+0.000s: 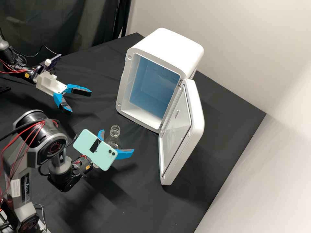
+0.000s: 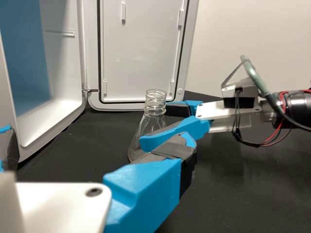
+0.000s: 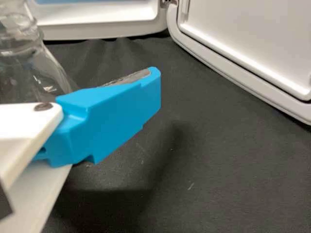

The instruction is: Place the flask in the incubator

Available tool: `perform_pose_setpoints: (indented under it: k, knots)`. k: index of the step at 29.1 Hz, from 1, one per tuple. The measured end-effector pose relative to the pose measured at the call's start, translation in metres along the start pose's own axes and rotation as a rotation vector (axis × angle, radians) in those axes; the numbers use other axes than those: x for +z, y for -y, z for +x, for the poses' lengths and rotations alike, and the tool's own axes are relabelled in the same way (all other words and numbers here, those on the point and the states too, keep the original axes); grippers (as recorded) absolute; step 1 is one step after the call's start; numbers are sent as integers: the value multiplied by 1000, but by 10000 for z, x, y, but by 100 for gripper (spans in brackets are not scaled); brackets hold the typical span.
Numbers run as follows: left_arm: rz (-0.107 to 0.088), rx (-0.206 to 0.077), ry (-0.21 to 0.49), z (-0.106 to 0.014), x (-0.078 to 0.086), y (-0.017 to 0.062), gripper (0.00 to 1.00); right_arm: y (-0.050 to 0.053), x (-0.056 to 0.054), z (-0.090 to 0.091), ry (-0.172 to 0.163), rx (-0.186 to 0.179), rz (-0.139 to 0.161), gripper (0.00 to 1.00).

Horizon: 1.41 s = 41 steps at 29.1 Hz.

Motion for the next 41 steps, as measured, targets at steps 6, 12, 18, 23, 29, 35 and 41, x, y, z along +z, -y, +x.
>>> perform_pose_setpoints:
  k: [6, 12, 18, 23, 29, 35, 41]
  knots:
    - [0, 0, 0, 0, 0, 0, 100, 6, -30, 96, 0, 13, 0, 100]
    - [0, 0, 0, 0, 0, 0, 100, 26, -76, 166, -18, 10, -4, 100]
    - [0, 0, 0, 0, 0, 0, 100, 96, -124, 262, -32, -9, -7, 100]
    - [0, 0, 0, 0, 0, 0, 100, 161, -148, 304, -38, -30, -11, 100]
    - [0, 0, 0, 0, 0, 0, 100, 199, -117, 332, -19, -39, -8, 100]
    - [0, 0, 0, 0, 0, 0, 100, 196, -114, 332, -15, -35, -8, 100]
    - [0, 0, 0, 0, 0, 0, 100, 235, -92, 341, -3, -48, -9, 100]
